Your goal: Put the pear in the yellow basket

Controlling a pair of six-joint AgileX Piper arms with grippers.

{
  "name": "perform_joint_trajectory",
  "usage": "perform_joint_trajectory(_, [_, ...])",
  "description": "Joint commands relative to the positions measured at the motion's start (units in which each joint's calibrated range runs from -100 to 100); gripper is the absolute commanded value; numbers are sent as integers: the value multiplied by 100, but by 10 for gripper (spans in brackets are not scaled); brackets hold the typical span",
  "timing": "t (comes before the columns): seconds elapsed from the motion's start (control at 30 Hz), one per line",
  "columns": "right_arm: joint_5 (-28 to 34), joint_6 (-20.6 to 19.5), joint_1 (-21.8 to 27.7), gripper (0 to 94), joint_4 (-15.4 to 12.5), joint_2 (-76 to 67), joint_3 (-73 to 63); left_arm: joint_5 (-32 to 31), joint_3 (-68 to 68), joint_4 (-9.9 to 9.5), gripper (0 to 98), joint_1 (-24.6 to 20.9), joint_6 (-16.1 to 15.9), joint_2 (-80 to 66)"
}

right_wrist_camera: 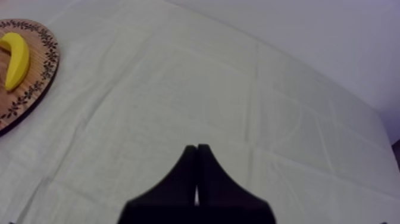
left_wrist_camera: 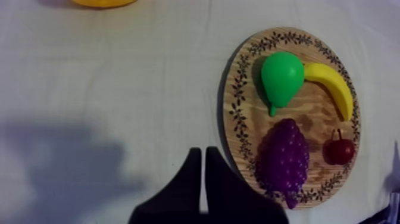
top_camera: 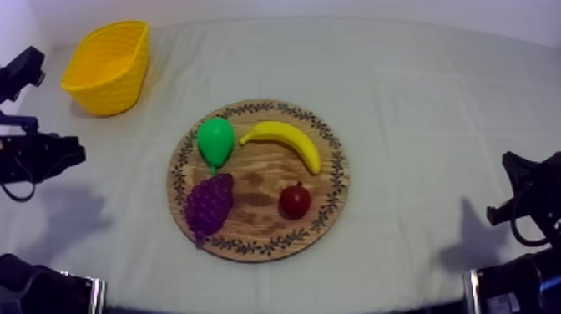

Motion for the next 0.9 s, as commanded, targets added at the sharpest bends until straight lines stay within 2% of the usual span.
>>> perform_joint_trajectory(0.0, [2,3,-2,4,-2,-3,-2,227,-535,-6,0,122,31,453])
perform_joint_trajectory(0.17, [2,0,-2,4,-2,-3,-2,468,-1249,-57,1,363,141,1196])
perform_joint_trajectory(0.53, [2,4,-2,4,-2,-3,-2,676,-2679,-300,1,729,457,3010])
perform_joint_trajectory(0.87, [2,3,-2,4,-2,-3,-2,1201,-4118,-478,1,1065,762,4446])
